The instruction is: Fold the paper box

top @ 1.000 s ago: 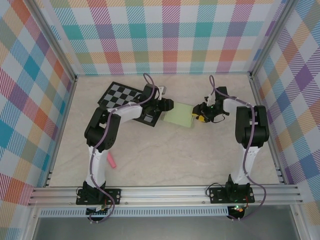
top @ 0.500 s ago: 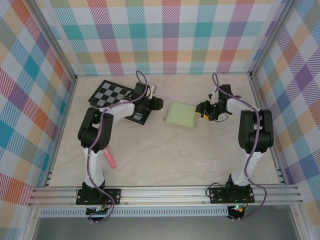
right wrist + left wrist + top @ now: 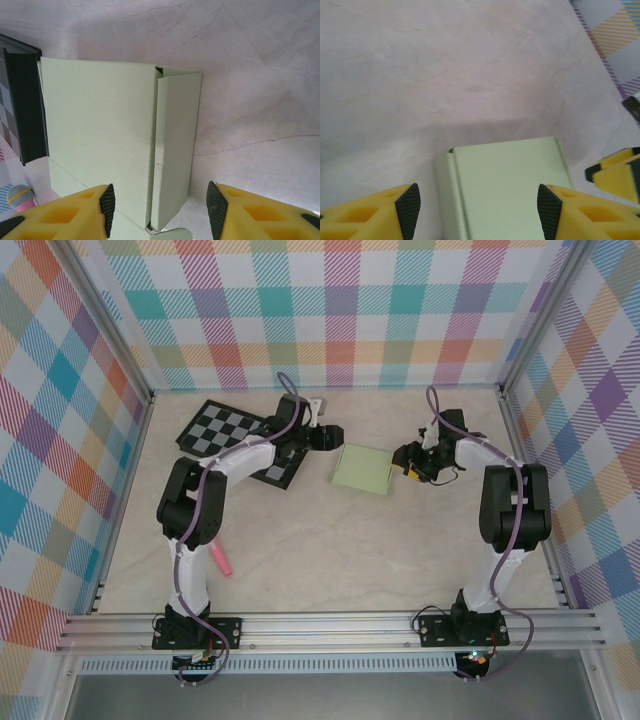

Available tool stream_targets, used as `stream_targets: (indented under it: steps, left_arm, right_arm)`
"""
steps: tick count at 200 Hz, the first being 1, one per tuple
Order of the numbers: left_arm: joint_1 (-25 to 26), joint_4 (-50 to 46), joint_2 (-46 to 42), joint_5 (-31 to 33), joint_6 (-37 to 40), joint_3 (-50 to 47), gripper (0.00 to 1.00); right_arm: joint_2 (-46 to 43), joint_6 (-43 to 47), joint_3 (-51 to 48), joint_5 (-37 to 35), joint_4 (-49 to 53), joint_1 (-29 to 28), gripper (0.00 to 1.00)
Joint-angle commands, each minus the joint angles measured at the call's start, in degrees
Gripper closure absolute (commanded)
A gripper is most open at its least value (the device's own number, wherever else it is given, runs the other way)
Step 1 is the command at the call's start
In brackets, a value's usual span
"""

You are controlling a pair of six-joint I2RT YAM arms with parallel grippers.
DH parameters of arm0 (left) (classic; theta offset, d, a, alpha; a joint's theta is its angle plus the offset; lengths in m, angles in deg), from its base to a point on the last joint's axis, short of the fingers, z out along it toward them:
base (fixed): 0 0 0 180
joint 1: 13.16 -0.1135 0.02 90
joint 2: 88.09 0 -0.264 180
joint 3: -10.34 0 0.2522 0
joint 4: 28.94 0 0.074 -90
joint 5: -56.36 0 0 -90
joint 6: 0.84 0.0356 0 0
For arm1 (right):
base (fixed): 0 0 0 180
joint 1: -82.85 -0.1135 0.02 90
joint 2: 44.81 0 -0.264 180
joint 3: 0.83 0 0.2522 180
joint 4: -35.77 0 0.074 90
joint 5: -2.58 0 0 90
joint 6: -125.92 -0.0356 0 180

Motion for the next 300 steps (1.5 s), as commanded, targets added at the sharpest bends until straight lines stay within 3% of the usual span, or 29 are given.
stream_targets:
  steps: [1,42,91,135,175,227,256,275,287,300]
  left_arm:
    - [1.11,-1.38,4.23,-0.53,-1.33,2.70,0.36]
    - [2.59,-3.44,9.10,-0.29,-0.19,6.12,0.39]
    - [3.63,-1.74,9.66,-2.59,-2.20,3.91,0.50]
    - [4.07,2.00,1.68,-7.20,-7.29,-5.04,0.51]
    - [3.89,0.48,-7.56,-4.42,-7.68,-15.75,0.47]
    - [1.56,0.12,-18.66,7.14,-0.81,-26.09,0.43]
    - [2.02,0.54,-26.39,11.62,4.93,-33.32,0.41]
    - [6.80,7.72,-31.83,10.01,14.33,-42.37,0.41]
    - [12.06,15.82,-34.02,14.26,22.06,-49.23,0.40]
    - [15.29,26.60,-34.67,17.22,24.73,-55.79,0.40]
  right_arm:
    - [2.42,-1.10,1.58,0.62,-0.80,0.26,0.46]
    - [5.74,-1.49,3.10,1.77,-1.86,0.27,0.49]
    - [9.14,-0.93,4.20,5.26,-2.77,0.09,0.55]
    - [6.87,-0.46,3.07,8.77,-1.14,-1.86,0.57]
    - [1.90,-3.50,-2.79,10.95,-4.49,-2.86,0.53]
    - [-9.62,2.14,-6.96,-8.88,4.56,-2.38,0.50]
    - [-20.52,2.21,-16.27,-11.67,2.52,-3.32,0.50]
    - [-26.95,5.62,-23.26,-17.25,-1.67,-8.01,0.48]
    - [-29.83,9.01,-27.87,-22.18,-5.86,-11.67,0.48]
    - [-31.22,9.30,-28.31,-26.00,-6.29,-13.69,0.46]
